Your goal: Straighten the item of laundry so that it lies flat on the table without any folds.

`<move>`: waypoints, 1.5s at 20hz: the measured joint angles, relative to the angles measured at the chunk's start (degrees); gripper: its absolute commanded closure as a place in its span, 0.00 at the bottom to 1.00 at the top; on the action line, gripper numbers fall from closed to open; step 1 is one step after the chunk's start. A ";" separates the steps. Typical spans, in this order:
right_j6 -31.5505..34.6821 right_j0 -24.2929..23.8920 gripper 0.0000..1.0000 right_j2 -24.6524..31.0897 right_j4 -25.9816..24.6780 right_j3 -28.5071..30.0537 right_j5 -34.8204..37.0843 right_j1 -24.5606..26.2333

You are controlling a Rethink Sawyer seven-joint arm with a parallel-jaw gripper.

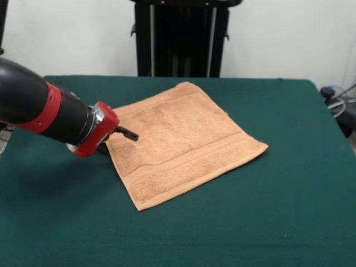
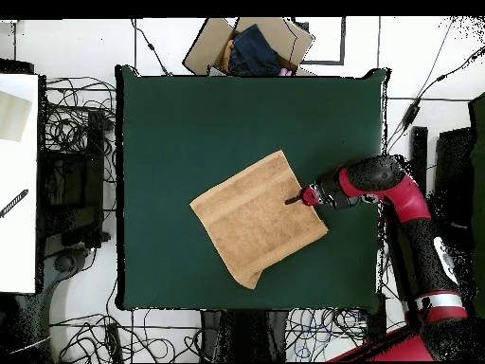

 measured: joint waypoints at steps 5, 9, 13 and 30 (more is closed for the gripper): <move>0.00 -0.69 0.00 2.05 0.34 -0.02 -2.68 0.93; 0.00 -0.62 0.00 3.30 0.41 -0.03 -5.27 1.33; 0.00 -0.14 0.00 4.48 0.51 -0.32 -8.27 1.75; 0.00 1.53 0.00 5.26 0.50 -1.50 -10.37 1.93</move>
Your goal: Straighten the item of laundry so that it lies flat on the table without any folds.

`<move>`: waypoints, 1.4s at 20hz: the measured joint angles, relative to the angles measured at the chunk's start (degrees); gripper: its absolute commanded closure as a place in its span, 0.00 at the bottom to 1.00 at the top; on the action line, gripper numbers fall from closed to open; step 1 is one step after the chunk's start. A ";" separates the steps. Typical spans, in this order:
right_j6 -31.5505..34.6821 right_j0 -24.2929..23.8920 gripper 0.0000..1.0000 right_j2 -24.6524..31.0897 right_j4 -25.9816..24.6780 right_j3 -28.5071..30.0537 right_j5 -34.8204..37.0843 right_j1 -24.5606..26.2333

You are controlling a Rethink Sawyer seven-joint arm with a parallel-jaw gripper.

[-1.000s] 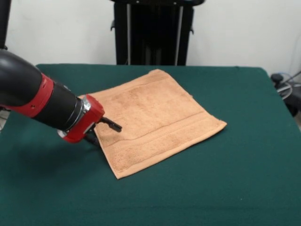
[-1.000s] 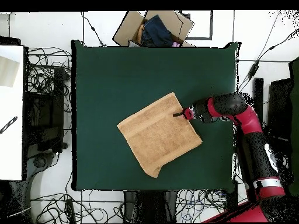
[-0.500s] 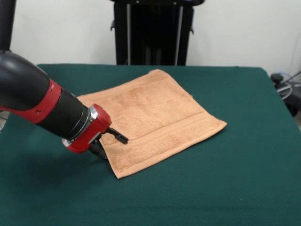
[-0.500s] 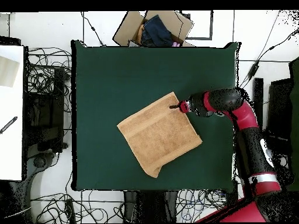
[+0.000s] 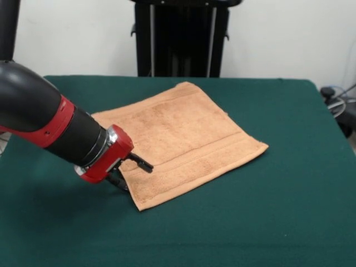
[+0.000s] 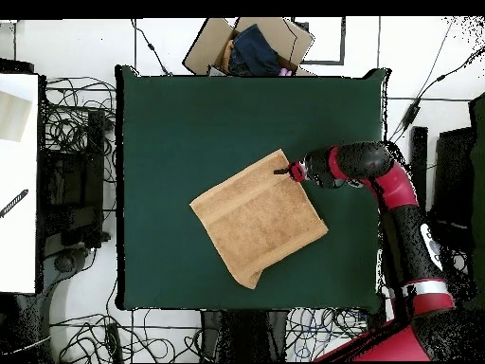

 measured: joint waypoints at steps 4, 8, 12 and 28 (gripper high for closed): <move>0.00 0.17 0.00 -0.02 -0.02 -0.16 0.01 -0.01; 0.00 0.38 0.00 -0.02 -0.02 -0.32 0.00 -0.02; 0.00 0.62 0.00 -0.04 -0.05 -0.45 -0.02 -0.08; 0.00 2.61 1.00 -0.92 -1.25 -0.66 -4.17 -0.50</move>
